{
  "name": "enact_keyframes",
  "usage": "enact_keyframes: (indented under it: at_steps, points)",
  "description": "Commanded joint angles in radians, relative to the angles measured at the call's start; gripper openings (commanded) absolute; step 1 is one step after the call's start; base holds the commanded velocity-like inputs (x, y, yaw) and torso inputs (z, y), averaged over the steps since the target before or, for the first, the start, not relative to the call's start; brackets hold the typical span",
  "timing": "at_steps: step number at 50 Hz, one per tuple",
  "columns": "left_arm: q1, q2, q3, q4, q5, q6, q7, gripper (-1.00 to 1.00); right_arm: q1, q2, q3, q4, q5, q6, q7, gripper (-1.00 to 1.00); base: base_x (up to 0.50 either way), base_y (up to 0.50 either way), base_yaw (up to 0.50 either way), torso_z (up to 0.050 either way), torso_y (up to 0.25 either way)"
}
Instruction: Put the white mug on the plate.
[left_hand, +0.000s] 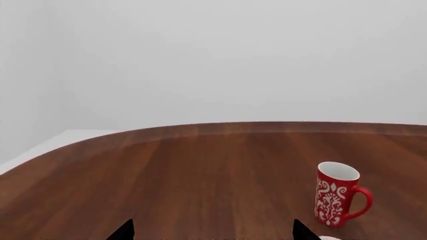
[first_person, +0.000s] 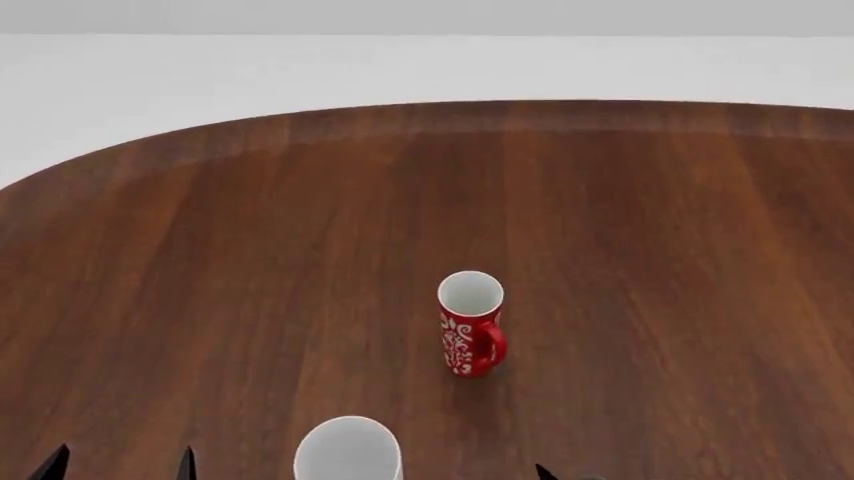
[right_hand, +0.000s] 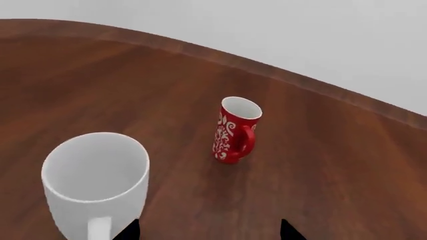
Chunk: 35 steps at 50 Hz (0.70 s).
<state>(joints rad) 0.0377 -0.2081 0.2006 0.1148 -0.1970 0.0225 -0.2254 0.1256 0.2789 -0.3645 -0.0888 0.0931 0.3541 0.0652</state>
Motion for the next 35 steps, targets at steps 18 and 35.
enact_keyframes:
  at_steps: [18,35]
  points:
    - [0.010,-0.016,0.013,-0.003,-0.009,0.012,-0.017,1.00,0.026,-0.003,-0.049,0.138,0.023,-0.007,-0.059,1.00,0.00,0.00,0.00,0.000,0.000]
    - [0.027,-0.030,0.017,0.017,-0.016,0.015,-0.028,1.00,0.051,-0.023,-0.093,0.174,0.031,-0.019,-0.097,1.00,0.00,0.00,0.00,0.000,0.000]
